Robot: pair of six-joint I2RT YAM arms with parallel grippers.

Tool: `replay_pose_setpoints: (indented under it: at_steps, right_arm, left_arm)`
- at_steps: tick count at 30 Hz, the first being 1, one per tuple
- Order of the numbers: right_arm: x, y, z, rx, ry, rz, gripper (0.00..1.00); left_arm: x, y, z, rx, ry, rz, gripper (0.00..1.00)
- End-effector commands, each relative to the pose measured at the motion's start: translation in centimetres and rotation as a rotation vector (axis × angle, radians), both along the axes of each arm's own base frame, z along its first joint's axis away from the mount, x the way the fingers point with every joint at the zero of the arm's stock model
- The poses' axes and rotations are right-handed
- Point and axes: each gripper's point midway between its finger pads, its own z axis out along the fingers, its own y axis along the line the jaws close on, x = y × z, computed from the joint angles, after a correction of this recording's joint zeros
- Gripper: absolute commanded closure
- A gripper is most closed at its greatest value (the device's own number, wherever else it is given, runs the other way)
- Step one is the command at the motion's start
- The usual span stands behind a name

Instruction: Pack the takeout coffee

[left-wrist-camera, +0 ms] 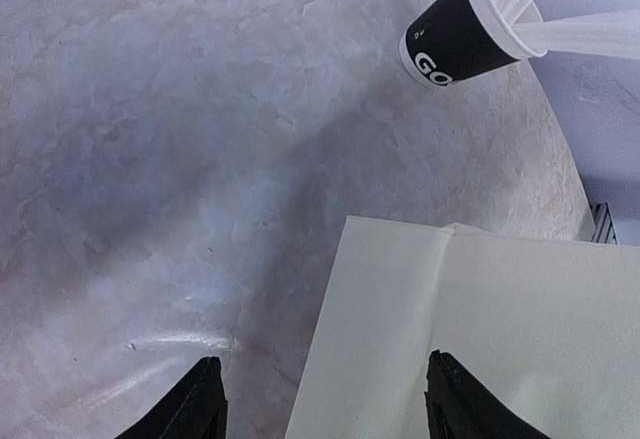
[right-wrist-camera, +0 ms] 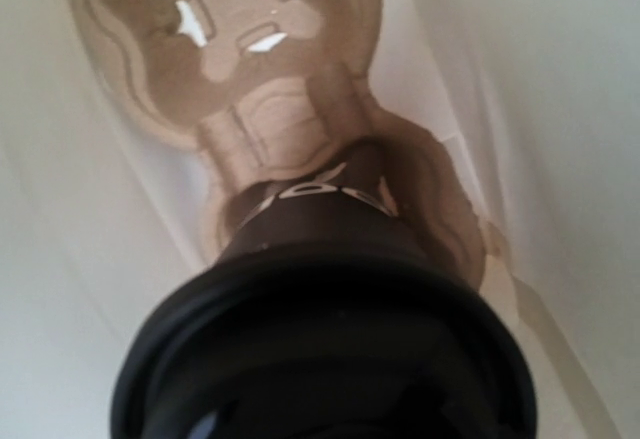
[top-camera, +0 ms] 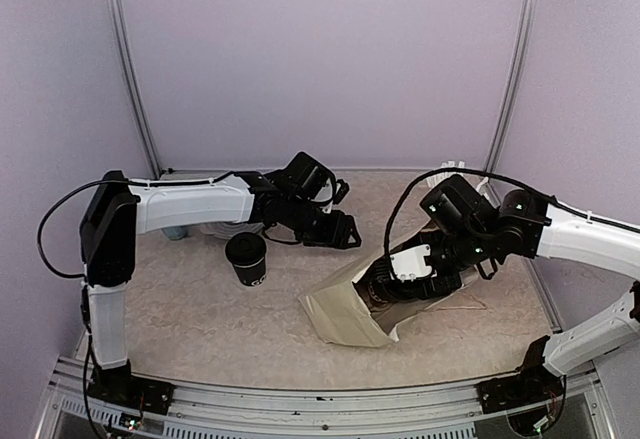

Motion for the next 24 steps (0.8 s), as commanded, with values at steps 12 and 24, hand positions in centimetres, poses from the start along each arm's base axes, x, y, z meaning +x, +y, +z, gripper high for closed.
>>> replay_pose_setpoints:
  at_steps: [12, 24]
  right_arm:
    - [1.0, 0.6, -1.0, 0.003, -0.057, -0.007, 0.44]
    - [1.3, 0.7, -2.9, -0.035, -0.031, -0.015, 0.43]
  left_arm:
    - [-1.8, -0.8, -4.0, 0.04, 0.135, -0.094, 0.35]
    - [-2.1, -0.7, -4.7, 0.043, 0.158, -0.096, 0.36]
